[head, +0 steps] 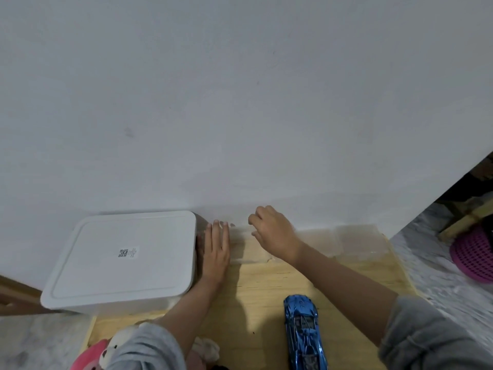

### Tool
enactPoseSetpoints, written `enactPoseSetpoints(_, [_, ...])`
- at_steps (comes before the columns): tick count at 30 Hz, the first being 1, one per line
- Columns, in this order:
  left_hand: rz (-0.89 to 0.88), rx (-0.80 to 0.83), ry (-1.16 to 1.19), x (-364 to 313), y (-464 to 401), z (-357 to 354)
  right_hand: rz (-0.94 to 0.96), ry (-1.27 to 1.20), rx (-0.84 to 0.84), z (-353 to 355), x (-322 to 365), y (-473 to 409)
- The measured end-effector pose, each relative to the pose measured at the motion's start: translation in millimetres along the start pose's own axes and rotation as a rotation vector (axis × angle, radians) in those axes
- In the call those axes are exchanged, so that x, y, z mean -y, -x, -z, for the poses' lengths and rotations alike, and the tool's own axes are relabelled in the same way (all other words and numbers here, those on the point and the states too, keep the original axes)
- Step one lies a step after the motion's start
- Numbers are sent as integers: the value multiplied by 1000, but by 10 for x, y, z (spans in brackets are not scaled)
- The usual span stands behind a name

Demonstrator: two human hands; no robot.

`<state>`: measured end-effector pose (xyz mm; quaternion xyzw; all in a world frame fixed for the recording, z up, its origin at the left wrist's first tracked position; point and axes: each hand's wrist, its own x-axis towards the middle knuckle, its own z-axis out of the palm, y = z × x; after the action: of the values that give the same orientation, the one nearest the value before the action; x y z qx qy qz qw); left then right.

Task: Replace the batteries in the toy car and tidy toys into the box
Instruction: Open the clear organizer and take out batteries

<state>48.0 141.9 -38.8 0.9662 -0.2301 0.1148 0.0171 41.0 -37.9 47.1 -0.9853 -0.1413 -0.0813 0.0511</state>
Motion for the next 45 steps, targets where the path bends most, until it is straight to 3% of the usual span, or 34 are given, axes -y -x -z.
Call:
enactPoseSetpoints(5, [17, -106, -40, -27, -56, 21, -108, -100, -6, 16, -11, -65])
enactPoseSetpoints(15, [75, -308, 8, -70, -73, 50, -180, -276, -225, -306, 43, 158])
enactPoseSetpoints(17, [57, -287, -40, -37, -80, -49, -131, -296, -76, -396, 81, 237])
enactPoseSetpoints(21, [38, -223, -48, 47, -116, -243, -138, -267, 378, -523, 115, 228])
enactPoseSetpoints(27, [60, -262, -46, 55, -128, -293, -153, -257, 650, -469, 202, 83])
enactPoseSetpoints(45, [56, -269, -86, 68, -210, -333, -288, -381, 790, -450, 252, -94])
